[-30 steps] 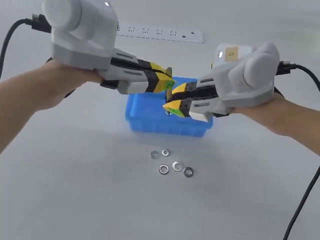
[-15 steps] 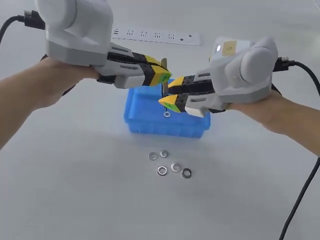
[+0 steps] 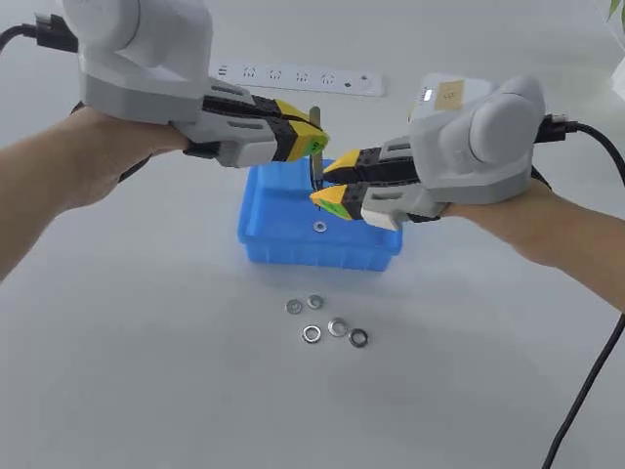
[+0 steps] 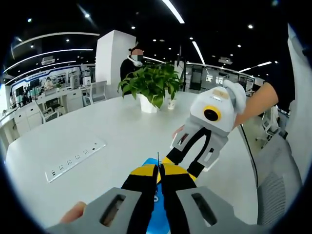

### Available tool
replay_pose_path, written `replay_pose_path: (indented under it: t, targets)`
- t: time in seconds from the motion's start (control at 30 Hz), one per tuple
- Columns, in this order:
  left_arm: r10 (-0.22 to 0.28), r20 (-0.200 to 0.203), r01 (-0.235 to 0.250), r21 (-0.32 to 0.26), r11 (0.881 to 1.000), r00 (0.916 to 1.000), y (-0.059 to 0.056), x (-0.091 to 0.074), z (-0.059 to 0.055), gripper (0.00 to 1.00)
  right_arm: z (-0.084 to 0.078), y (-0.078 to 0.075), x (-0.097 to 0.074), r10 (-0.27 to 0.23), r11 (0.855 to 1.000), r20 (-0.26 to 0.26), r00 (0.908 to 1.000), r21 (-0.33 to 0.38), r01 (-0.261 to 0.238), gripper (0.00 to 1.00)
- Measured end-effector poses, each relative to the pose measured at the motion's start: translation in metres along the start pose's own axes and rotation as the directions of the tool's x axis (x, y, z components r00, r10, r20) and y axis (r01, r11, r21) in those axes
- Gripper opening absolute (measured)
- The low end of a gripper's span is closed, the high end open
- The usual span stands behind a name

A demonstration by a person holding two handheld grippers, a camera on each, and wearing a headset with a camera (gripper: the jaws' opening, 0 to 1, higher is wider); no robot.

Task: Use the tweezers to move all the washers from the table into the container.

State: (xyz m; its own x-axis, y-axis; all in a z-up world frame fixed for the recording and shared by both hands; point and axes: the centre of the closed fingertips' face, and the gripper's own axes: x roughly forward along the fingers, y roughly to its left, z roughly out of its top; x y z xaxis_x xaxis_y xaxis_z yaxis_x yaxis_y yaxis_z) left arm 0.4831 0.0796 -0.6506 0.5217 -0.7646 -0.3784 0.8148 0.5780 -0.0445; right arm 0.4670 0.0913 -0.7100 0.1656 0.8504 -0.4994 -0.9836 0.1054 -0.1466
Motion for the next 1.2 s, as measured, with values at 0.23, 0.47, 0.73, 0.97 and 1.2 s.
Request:
replay_pose_path:
  t: [0.23, 0.47, 0.73, 0.97, 1.2]
  targets:
    - [0.01, 0.005, -0.01, 0.001, 1.0, 0.9999, 0.0, -0.007, 0.003, 0.07, -0.003, -0.005, -0.023, -0.06, 0.998, 0.01, 0.9982, 0.026, 0.06, 0.15]
    - [0.005, 0.005, -0.005, 0.014, 1.0, 1.0, -0.006, -0.012, 0.006, 0.07, -0.01, -0.011, -0.058, -0.167, 0.979, 0.043, 0.9851, 0.122, 0.16, 0.15]
    - [-0.03, -0.019, 0.031, 0.051, 0.998, 0.9994, -0.027, -0.025, 0.005, 0.07, -0.038, -0.004, -0.112, -0.285, 0.94, 0.025, 0.9581, 0.203, 0.275, 0.17]
    - [-0.042, -0.059, 0.043, 0.012, 0.999, 0.9974, -0.056, -0.033, -0.02, 0.07, -0.063, 0.015, -0.15, -0.371, 0.861, 0.028, 0.9281, 0.384, 0.333, 0.18]
    - [-0.06, -0.076, 0.057, -0.04, 0.998, 0.9953, -0.089, -0.032, -0.043, 0.07, -0.072, 0.034, -0.166, -0.402, 0.828, 0.023, 0.9155, 0.437, 0.352, 0.18]
